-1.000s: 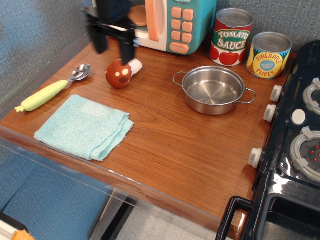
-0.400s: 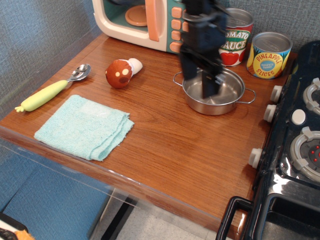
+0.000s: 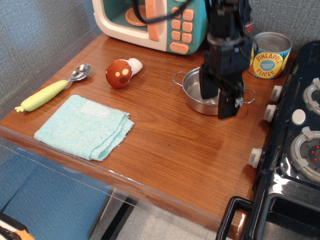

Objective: Place the silver pot on the blue rag.

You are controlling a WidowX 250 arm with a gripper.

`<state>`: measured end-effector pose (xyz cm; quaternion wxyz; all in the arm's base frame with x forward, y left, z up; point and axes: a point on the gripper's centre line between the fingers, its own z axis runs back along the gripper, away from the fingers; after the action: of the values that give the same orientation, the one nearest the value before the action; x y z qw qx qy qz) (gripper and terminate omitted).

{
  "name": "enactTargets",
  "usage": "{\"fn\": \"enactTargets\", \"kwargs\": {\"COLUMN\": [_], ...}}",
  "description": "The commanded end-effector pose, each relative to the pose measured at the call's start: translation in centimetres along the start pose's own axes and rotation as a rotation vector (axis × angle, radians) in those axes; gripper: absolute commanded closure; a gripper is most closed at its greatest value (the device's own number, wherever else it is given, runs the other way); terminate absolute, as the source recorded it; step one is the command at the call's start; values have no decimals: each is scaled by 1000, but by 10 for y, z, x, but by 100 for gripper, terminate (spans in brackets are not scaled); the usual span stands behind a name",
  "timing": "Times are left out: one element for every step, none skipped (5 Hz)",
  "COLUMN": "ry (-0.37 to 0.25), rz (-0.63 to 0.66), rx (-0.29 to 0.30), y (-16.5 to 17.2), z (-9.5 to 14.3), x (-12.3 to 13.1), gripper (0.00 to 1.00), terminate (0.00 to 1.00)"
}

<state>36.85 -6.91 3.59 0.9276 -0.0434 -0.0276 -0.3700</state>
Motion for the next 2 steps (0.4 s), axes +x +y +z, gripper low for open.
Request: {"fn": "enactTargets", "kwargs": {"ry": [25, 20], "rz": [-13, -39], "rx": [23, 4], "y": [7, 8], "z": [-16, -16], "x": [8, 7], "gripper": [0, 100], "terminate": [0, 0]}}
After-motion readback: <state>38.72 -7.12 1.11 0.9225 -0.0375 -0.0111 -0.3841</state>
